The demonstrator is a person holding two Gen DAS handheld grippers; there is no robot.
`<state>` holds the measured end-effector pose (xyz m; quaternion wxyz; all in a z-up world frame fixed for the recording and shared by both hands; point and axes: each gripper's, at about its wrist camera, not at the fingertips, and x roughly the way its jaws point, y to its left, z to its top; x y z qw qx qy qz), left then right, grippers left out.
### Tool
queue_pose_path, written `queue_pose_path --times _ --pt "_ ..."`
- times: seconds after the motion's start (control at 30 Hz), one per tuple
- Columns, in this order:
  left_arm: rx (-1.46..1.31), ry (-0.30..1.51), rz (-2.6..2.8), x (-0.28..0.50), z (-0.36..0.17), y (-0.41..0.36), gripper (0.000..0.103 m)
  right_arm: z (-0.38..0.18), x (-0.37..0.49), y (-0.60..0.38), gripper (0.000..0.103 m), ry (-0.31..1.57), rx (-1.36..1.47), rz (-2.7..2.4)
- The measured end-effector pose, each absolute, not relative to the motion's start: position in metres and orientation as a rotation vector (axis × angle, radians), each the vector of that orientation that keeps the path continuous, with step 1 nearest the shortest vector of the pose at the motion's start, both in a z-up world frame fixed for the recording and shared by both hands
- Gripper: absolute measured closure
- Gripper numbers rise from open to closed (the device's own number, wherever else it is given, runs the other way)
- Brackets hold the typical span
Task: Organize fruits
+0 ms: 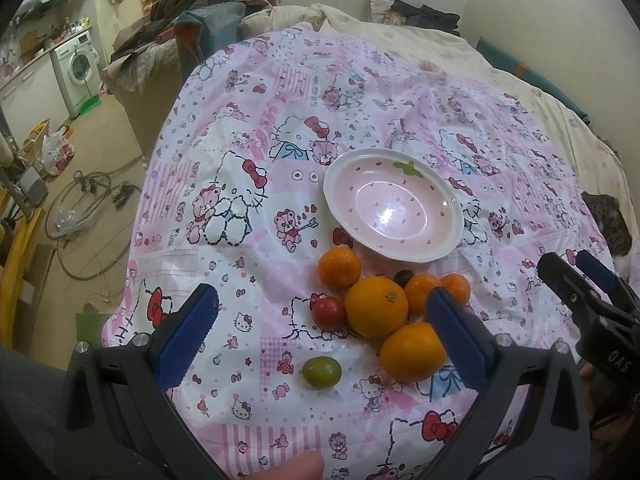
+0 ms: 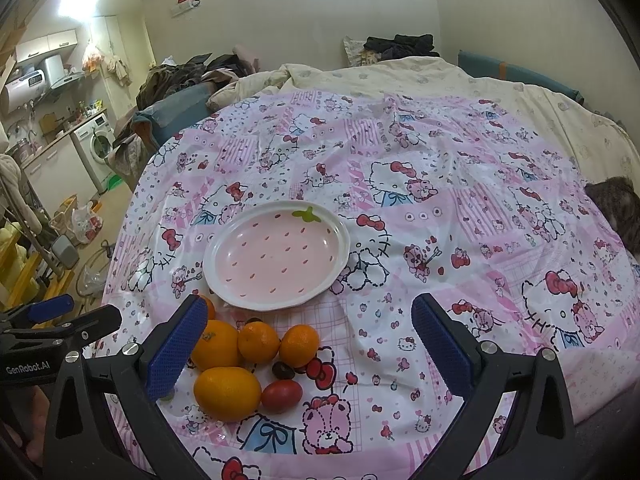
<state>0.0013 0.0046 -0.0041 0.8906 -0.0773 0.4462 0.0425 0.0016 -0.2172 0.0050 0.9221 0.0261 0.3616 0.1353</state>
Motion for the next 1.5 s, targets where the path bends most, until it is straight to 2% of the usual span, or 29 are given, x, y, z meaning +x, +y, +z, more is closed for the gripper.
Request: queue_pose_path --times 1.5 --pt "-0.157 0.927 0.089 0.0024 -0.0058 0.0047 0.001 0.0084 0.0007 -0.2169 0.000 0.733 0.056 0.280"
